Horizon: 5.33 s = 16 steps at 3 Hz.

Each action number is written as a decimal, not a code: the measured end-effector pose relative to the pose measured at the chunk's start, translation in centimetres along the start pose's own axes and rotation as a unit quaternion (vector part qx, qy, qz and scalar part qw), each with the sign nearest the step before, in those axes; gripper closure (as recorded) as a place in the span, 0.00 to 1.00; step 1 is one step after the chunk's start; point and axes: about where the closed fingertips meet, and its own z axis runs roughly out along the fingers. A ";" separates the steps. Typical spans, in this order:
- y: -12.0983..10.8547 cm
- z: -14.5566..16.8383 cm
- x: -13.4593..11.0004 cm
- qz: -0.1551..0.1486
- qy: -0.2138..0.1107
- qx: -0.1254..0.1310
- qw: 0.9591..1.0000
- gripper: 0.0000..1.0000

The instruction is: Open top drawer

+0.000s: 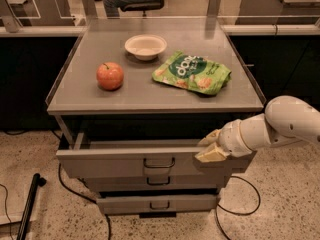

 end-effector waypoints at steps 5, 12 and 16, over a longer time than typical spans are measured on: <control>4.8 -2.2 1.3 0.013 -0.010 0.031 0.999 0.86; 9.8 -3.9 3.0 0.016 -0.021 0.020 0.999 1.00; 10.0 -4.0 3.0 0.016 -0.021 0.020 0.999 0.36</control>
Offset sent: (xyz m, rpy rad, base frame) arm -0.2931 -0.0836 -0.0732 0.0592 0.0082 -0.3511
